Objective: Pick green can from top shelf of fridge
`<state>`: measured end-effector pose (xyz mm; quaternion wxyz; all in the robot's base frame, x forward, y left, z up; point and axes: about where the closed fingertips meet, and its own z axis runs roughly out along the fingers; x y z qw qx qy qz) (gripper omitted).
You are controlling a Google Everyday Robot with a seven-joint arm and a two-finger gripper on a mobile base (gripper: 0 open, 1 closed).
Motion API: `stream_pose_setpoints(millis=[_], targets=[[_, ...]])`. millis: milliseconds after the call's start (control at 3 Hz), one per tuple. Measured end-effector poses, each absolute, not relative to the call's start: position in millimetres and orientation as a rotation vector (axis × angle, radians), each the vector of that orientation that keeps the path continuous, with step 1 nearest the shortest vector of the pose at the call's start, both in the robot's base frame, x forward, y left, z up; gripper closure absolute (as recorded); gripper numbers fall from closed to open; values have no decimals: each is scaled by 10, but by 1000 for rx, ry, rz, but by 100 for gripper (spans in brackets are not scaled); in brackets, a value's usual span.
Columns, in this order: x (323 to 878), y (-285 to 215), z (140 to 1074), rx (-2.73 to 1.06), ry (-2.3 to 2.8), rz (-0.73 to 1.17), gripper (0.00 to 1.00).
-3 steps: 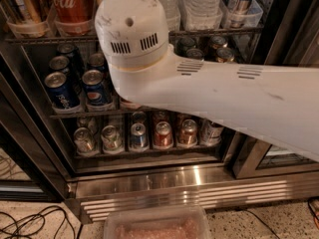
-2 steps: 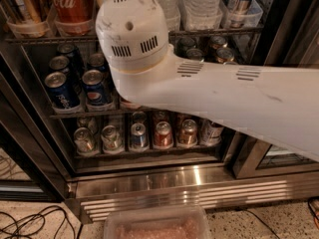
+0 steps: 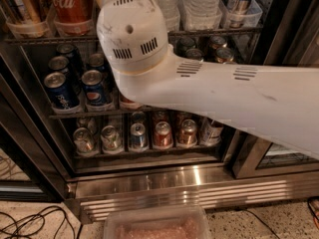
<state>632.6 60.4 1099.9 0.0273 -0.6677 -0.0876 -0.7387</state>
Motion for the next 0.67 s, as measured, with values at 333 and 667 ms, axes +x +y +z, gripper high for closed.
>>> stream_pose_setpoints(millis=[333, 667], targets=[[6342, 635, 10989, -2051, -271, -2278, 100], [6367, 663, 10997, -2021, -266, -2278, 100]])
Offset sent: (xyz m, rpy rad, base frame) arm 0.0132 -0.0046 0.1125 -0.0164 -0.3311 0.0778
